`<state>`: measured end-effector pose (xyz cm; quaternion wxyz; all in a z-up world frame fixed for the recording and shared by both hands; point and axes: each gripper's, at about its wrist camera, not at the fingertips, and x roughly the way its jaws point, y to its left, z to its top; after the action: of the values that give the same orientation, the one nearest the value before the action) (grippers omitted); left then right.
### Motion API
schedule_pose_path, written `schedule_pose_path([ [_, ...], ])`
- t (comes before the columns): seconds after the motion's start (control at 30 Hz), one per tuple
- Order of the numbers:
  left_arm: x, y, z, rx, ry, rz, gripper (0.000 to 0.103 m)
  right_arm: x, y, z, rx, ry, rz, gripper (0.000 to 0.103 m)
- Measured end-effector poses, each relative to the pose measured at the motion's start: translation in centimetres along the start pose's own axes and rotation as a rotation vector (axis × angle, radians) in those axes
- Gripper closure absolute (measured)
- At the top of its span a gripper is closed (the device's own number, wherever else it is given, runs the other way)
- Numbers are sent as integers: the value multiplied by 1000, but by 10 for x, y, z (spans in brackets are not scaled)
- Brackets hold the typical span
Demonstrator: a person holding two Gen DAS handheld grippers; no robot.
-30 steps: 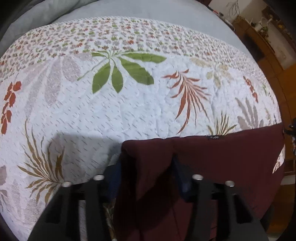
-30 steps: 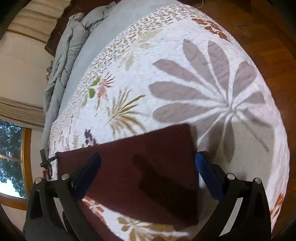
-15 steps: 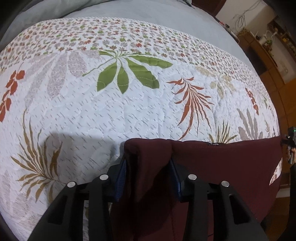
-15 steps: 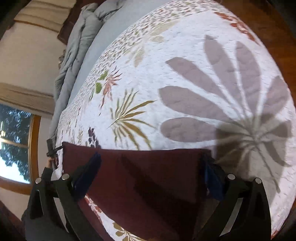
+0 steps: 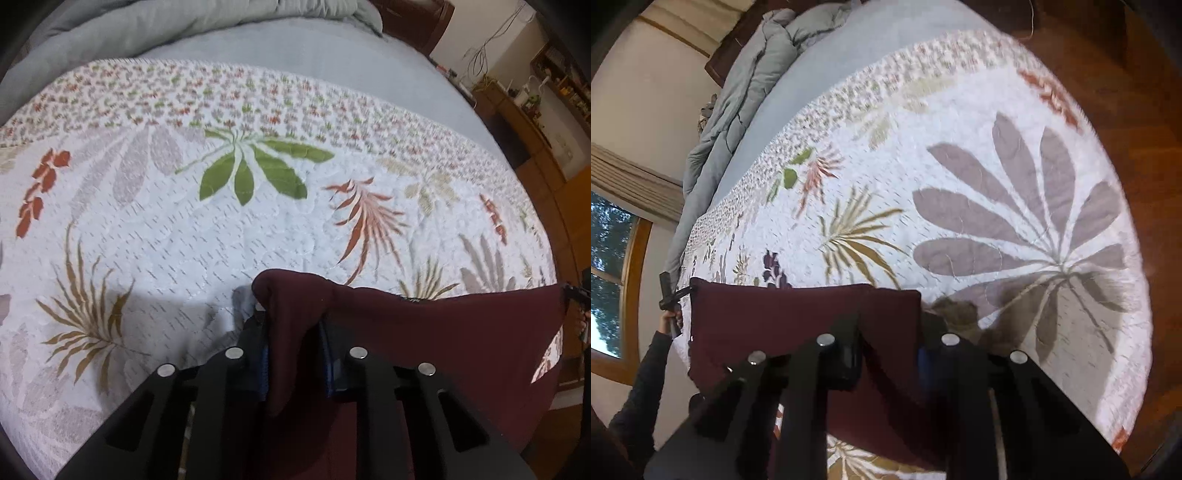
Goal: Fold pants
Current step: 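Close the left gripper on one hem while the right gripper grasps the other hem, then lift the hems with both grippers and fold them over toward the waistband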
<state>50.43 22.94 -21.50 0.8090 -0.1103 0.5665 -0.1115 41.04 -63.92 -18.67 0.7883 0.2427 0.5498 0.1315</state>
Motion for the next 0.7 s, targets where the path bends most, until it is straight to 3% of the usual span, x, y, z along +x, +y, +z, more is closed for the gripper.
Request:
schedule_pose_path([
  [0.4, -108, -30, -24, 35, -194, -116, 83, -97, 50, -48, -46, -115, -74, 83],
  [0.7, -185, -37, -106, 35, -304, -189, 84, -133, 63, -122, -67, -215, -116, 82],
])
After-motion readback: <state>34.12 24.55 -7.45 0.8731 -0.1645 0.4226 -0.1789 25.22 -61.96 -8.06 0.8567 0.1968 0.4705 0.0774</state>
